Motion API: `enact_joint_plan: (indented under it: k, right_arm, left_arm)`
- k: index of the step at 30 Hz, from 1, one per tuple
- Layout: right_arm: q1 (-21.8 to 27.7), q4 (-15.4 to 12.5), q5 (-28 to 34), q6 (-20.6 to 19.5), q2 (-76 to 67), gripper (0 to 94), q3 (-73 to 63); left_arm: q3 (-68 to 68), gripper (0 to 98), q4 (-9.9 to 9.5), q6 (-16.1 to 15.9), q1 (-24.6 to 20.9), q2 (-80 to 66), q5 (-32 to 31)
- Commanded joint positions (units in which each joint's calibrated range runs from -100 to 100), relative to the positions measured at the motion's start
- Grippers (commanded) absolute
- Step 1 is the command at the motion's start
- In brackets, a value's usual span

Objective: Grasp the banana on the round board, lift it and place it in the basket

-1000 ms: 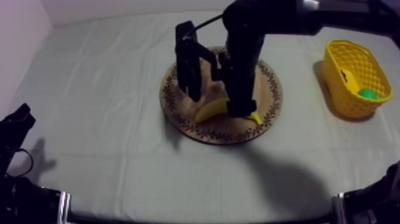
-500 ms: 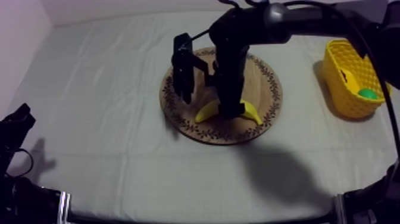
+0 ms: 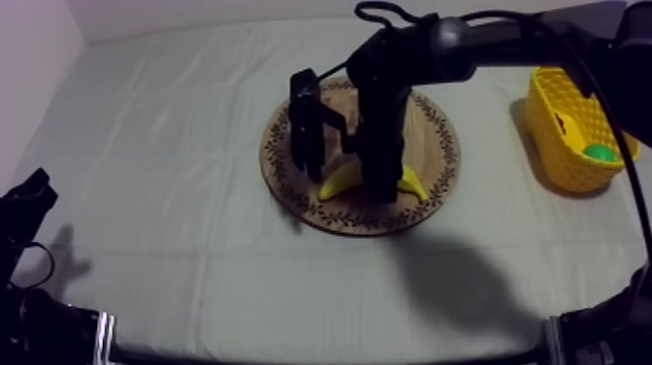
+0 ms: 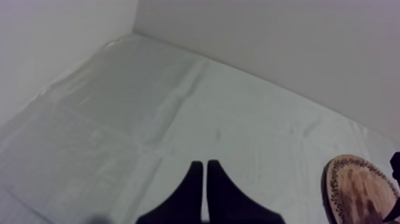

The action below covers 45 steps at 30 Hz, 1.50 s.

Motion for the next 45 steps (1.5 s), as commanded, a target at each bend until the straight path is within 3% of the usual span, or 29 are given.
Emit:
enact_joint_plan:
  k: [1,7,16,37,45]
  right_arm:
    - [-0.1,0.1,-0.5,-0.1,-0.2,27.9,0.6]
    - [-0.5,0.2,-1.0,-0.4,-1.0,22.6,2.0]
    - [-0.5,0.5,0.3,-0.7,-4.8,21.9,1.8]
    - [0.2,-0.5,14.6,0.7,-23.9,22.7,-10.6]
    - [0.0,-0.3,16.7,0.6,-27.2,23.1,-11.4]
  left_arm:
    - [0.0,0.1,-0.01,0.0,0.0,0.0,0.0]
    - [0.0,0.1,-0.01,0.0,0.0,0.0,0.0]
    - [0.0,0.1,-0.01,0.0,0.0,0.0,0.0]
    - [0.0,0.1,-0.01,0.0,0.0,0.0,0.0]
    - [0.0,0.1,-0.01,0.0,0.0,0.0,0.0]
